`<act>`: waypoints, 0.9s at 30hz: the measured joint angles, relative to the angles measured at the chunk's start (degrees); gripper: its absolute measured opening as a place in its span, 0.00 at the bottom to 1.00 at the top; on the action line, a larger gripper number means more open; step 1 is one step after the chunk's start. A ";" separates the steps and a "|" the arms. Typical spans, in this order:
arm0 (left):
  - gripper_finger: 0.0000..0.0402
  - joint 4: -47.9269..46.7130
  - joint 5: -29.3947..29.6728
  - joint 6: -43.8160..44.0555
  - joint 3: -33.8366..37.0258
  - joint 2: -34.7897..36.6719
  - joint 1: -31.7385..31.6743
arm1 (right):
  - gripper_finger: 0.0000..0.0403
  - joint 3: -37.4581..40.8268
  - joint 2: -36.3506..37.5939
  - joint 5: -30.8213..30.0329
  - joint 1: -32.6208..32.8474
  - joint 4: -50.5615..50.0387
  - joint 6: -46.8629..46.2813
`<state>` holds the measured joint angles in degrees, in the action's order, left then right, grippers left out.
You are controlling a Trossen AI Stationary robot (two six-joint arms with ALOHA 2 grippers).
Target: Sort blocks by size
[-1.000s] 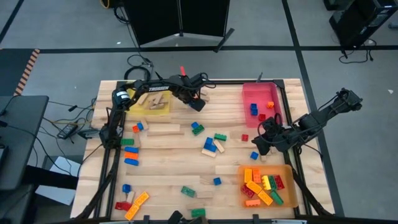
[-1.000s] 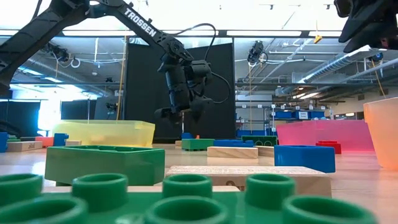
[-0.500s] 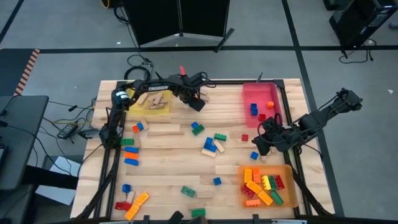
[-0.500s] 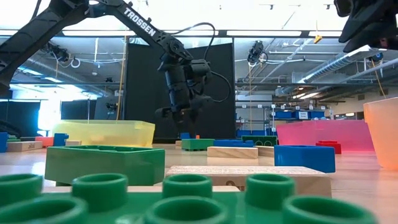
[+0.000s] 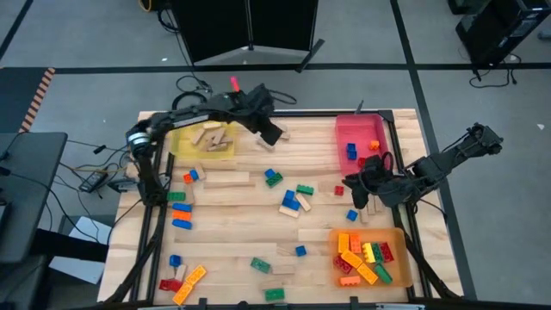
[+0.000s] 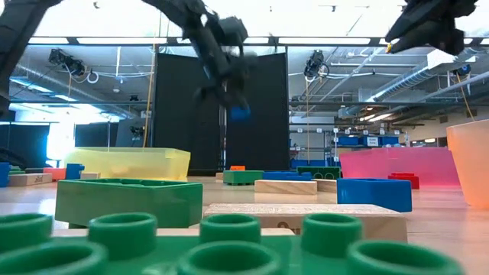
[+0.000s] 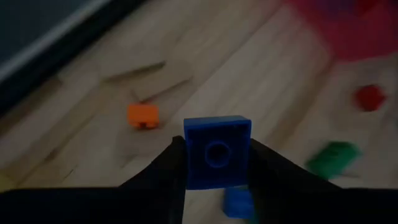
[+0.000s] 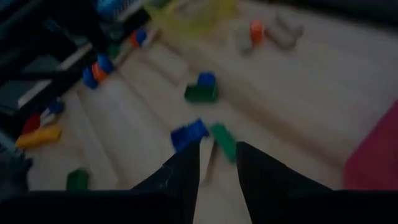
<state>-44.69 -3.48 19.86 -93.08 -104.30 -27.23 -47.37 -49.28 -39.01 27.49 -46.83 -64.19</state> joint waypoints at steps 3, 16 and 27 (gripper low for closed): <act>0.37 0.34 1.18 -0.08 0.00 5.15 0.82 | 0.29 0.00 -0.43 -2.41 -1.54 3.33 5.28; 0.39 1.45 7.64 1.35 0.70 20.10 5.64 | 0.39 0.00 -8.25 -6.42 -10.06 33.95 47.95; 0.39 18.55 9.97 14.65 27.44 29.85 9.30 | 0.56 0.00 -11.99 -6.42 -14.62 38.28 55.41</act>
<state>-26.14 6.49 34.51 -65.64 -74.45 -17.93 -47.37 -61.27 -45.43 12.87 -8.56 -8.78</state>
